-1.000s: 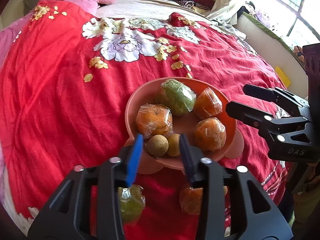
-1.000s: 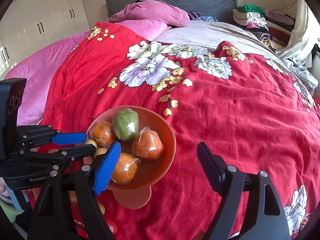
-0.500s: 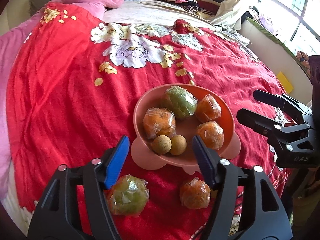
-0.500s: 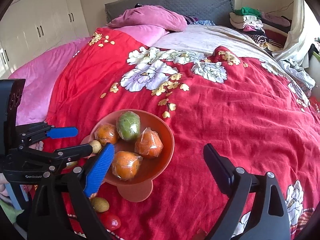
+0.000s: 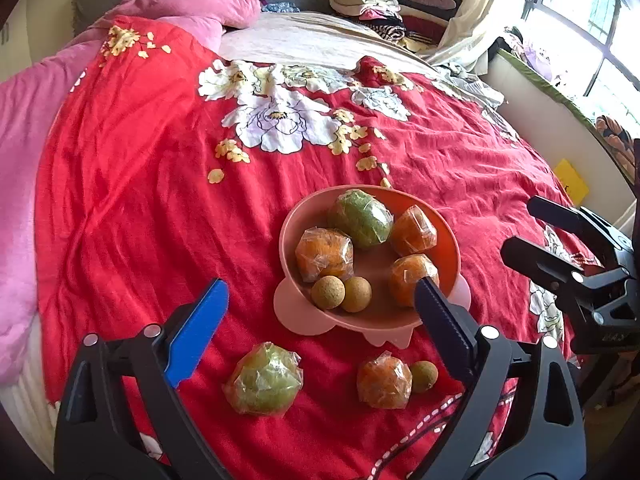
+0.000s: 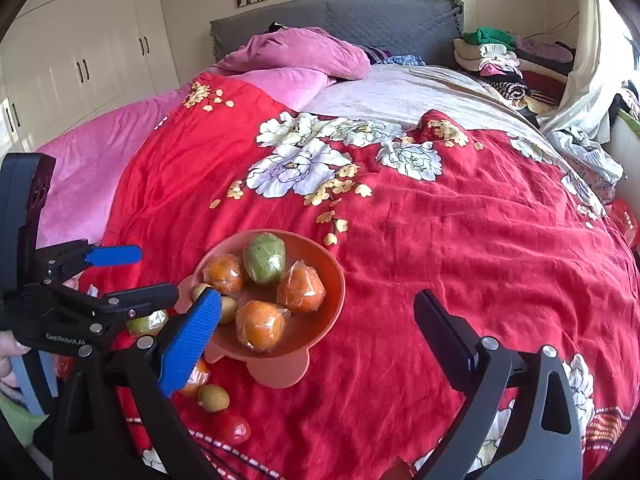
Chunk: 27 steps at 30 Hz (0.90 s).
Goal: Organize fruits
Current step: 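Withdraw both open tools from the bowl back over the loose fruit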
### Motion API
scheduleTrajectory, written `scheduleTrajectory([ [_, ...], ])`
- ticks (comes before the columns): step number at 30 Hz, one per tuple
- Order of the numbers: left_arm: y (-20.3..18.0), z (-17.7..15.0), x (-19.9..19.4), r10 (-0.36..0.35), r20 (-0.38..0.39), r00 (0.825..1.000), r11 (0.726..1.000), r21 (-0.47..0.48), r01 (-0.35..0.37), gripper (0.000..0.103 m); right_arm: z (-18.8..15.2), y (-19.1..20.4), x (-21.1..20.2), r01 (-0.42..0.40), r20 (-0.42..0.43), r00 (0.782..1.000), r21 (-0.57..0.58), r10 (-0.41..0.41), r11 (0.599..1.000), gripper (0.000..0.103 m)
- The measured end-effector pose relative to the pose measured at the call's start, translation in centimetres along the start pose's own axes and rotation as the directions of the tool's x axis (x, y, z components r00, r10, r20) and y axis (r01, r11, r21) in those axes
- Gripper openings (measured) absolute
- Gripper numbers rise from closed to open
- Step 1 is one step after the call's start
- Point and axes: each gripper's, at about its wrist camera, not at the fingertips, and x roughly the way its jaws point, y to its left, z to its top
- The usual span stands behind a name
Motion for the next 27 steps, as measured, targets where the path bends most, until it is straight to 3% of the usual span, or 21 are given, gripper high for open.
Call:
scheduleTrajectory([
  [27,0.8,-1.8,-3.9,0.015,0.028,0.999,1.0,-0.023,-0.015,0.091,-3.4,2.3,-3.5,-0.012,-0.013,1.0,-0.051,0.011,0.999,0.098],
])
